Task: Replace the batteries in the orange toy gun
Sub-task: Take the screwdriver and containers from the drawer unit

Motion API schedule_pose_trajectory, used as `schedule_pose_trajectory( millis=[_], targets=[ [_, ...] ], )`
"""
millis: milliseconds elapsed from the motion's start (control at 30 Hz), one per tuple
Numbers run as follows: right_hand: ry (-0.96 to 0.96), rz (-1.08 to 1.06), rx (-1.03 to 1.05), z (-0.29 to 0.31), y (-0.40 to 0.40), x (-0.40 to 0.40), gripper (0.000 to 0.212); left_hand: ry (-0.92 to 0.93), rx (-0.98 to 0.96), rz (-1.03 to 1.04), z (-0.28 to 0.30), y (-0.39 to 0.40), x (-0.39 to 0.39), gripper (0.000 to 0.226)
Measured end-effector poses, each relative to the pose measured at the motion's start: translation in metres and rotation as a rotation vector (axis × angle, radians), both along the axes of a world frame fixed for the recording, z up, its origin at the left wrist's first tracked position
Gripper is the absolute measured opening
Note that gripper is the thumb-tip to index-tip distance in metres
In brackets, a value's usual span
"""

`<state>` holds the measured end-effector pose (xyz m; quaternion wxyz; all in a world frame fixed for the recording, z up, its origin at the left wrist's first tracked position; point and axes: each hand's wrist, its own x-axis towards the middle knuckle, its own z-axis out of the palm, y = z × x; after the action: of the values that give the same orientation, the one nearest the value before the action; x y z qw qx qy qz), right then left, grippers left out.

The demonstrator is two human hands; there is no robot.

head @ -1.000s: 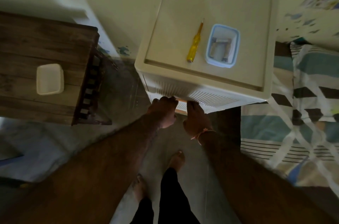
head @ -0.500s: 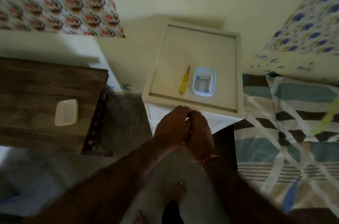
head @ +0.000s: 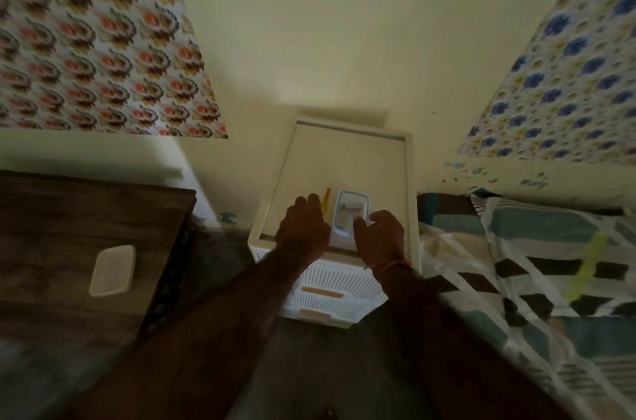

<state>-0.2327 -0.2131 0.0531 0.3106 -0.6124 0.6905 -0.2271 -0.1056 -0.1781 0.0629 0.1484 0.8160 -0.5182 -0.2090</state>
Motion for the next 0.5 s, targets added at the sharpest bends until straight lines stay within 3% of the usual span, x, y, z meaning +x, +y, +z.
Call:
schedule_pose_trajectory(
  millis=[233, 367, 500],
  targets=[
    [-0.088, -0.088, 0.311, 0.000, -0.015, -0.002, 0.034, -0.025, 0.099, 0.017, -0.005, -0.008, 0.003, 0.026],
    [-0.152, -0.093, 0.319, -0.001, -0.016, 0.002, 0.032, 0.008, 0.114, 0.051, -0.001, -0.004, 0.011, 0.023],
    [-0.199, -0.092, 0.281, 0.007, -0.005, 0.016, 0.028, 0.168, 0.061, 0.188, 0.005, 0.011, 0.032, 0.022]
  ],
)
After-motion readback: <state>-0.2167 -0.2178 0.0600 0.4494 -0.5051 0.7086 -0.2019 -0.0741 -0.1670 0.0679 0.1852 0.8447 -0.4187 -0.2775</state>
